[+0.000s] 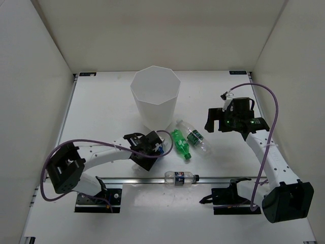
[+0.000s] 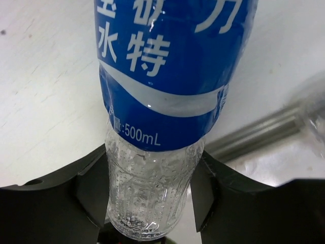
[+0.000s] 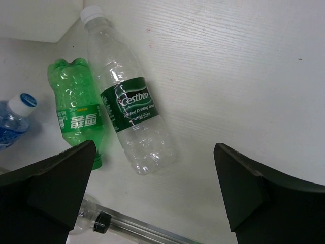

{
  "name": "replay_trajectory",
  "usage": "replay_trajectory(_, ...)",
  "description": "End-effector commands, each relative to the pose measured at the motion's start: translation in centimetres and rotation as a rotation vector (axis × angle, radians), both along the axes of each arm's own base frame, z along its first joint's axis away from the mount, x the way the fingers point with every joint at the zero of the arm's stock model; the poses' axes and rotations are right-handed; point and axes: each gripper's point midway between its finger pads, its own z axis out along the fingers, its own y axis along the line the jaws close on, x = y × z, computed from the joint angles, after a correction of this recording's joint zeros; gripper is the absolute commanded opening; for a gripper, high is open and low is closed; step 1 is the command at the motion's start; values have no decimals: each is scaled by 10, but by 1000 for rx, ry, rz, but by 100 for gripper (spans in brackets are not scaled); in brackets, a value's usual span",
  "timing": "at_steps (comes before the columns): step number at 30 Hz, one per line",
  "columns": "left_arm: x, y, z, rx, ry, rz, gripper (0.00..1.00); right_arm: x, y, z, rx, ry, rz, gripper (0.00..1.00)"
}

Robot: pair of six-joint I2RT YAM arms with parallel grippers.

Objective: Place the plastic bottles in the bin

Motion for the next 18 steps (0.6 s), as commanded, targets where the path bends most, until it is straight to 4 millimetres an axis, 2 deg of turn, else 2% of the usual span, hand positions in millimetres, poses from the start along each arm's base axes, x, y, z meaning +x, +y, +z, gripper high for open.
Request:
replay_trajectory(1, 5, -2, 41, -80, -71, -18, 49, 5, 1, 0, 10, -29, 27, 99)
replay_trajectory(4, 2, -7, 80, -200, -97, -37, 47, 4, 6, -6, -13, -25, 67, 99)
replay_trajectory(6, 7, -7, 99, -247, -106, -31, 45, 4, 9, -13, -25, -9, 82, 99)
replay_trajectory(9, 9, -23, 153, -305, -167, -76, 42, 6, 13, -22, -1, 8, 95, 100)
replay_trajectory(10, 9, -28, 161, -311, -180, -96, 41, 8, 13, -21, 12, -3, 95, 99)
replay_trajectory(11, 12, -35, 183, -352, -214, -105, 42, 8, 15, -21, 30, -8, 101, 99)
replay_trajectory(12, 19, -43, 205, -403, -238, -103, 42, 6, 20, -23, 46, -9, 122, 99)
replay_trajectory(13, 25, -45, 215, -424, -249, -97, 40, 6, 24, -23, 52, -20, 145, 100)
replay_trajectory(16, 59, -56, 294, -530, -457, -42, 45, 1, 34, -34, 39, 2, 180, 99)
replay_trajectory(17, 67, -58, 306, -544, -499, -22, 45, 3, 37, -29, 36, -17, 194, 99)
replay_trajectory(18, 84, -60, 324, -571, -557, 7, 46, 3, 39, -33, 10, -20, 229, 99)
